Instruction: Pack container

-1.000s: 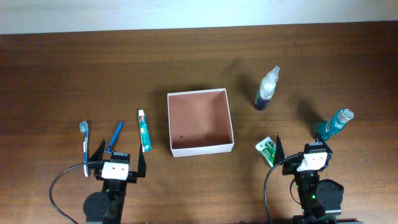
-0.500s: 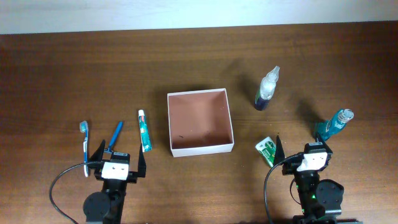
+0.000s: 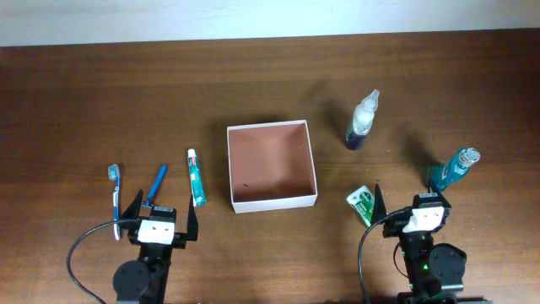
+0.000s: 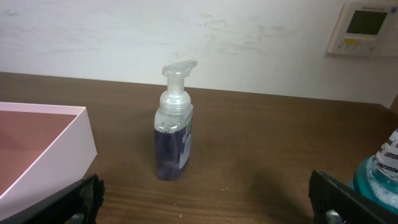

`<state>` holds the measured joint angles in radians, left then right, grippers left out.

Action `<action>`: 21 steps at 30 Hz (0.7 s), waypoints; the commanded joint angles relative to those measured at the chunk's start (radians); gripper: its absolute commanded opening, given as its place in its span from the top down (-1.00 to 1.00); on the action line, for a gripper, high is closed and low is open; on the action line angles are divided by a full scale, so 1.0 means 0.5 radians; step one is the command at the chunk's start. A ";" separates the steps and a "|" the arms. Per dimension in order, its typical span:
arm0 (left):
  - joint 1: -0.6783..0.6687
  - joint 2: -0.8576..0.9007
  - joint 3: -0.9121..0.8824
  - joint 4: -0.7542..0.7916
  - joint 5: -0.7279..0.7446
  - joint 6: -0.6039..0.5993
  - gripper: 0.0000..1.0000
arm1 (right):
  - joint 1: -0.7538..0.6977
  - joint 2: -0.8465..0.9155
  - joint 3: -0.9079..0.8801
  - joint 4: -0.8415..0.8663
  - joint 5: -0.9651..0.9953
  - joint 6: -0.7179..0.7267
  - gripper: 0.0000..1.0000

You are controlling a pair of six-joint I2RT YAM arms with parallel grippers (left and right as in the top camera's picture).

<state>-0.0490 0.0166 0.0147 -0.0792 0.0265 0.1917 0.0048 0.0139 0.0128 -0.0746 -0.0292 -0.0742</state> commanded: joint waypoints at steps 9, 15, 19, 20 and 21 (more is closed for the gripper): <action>0.012 -0.006 -0.011 -0.001 0.022 0.031 -0.99 | 0.018 -0.021 -0.014 -0.007 0.025 0.021 -0.96; 0.012 -0.006 -0.011 -0.001 0.022 0.031 -0.99 | 0.018 -0.021 -0.014 -0.007 0.024 0.021 -0.97; 0.012 -0.006 -0.011 -0.001 0.022 0.031 -0.99 | 0.018 -0.021 -0.014 -0.007 0.025 0.021 -0.97; 0.012 -0.006 -0.011 -0.001 0.022 0.031 -0.99 | 0.018 -0.021 -0.014 -0.007 0.025 0.021 -0.97; 0.012 -0.006 -0.011 -0.001 0.022 0.031 -0.99 | 0.018 -0.021 -0.014 -0.007 0.024 0.021 -0.97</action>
<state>-0.0490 0.0166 0.0147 -0.0792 0.0265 0.1917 0.0048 0.0139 0.0128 -0.0742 -0.0292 -0.0746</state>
